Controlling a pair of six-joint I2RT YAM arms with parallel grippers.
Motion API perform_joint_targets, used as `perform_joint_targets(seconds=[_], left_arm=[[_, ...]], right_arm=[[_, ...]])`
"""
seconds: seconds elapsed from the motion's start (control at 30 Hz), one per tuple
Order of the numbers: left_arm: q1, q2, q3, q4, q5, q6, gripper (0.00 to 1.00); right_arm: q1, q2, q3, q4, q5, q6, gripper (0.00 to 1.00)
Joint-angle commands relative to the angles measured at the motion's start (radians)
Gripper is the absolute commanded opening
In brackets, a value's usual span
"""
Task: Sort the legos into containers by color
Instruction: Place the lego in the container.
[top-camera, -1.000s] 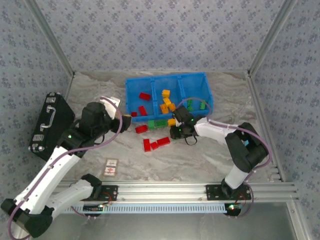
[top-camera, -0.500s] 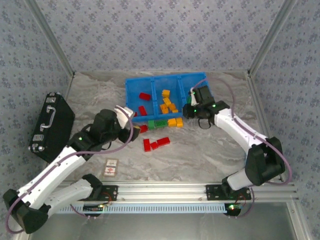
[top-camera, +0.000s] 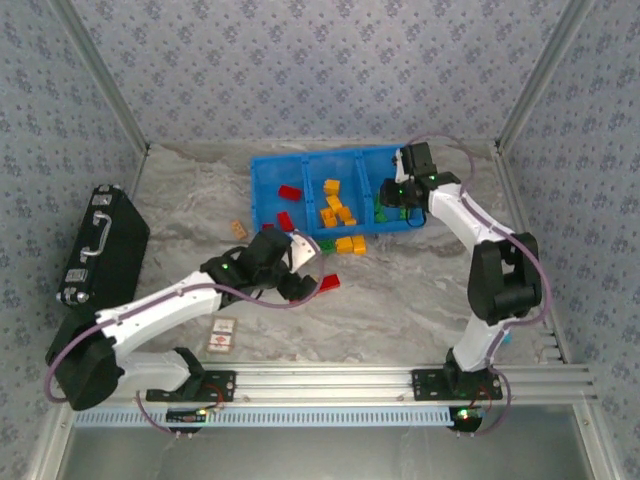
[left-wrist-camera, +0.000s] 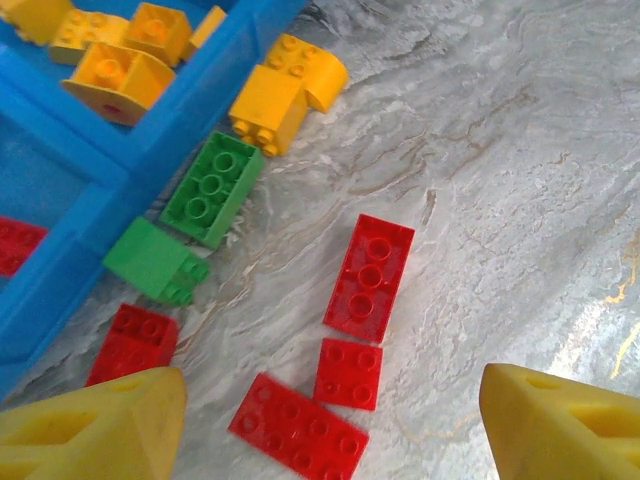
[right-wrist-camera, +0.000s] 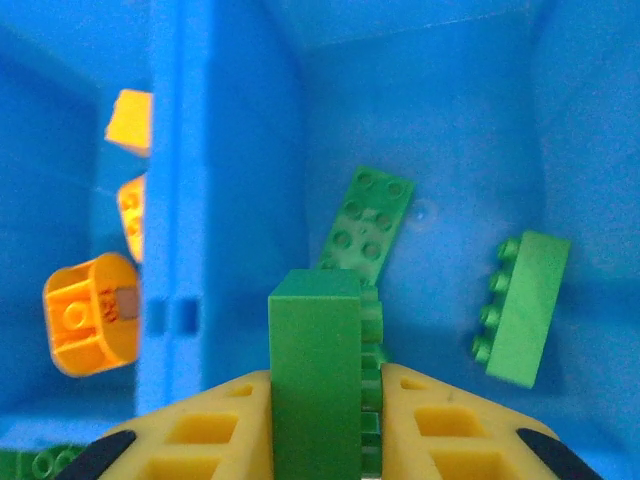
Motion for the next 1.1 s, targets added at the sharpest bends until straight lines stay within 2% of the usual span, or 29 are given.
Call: perform_joint_targets(seconds=[0.0, 0.23, 0.47, 1.07], left_arm=[[-0.008, 0.080, 0.010, 0.140, 0.091, 0.053, 0.77], [-0.024, 0.319, 0.132, 0.114, 0.105, 0.157, 0.78], [-0.022, 0.477, 0.236, 0.094, 0.138, 0.192, 0.78], [0.016, 0.612, 0.336, -0.043, 0.168, 0.212, 0.74]], right_arm=[[-0.013, 0.045, 0.079, 0.010, -0.021, -0.034, 0.29], [-0.026, 0.110, 0.153, -0.005, -0.043, -0.074, 0.33], [-0.044, 0.105, 0.183, -0.007, -0.068, -0.087, 0.47], [-0.072, -0.011, 0.154, -0.001, -0.118, -0.152, 0.51]])
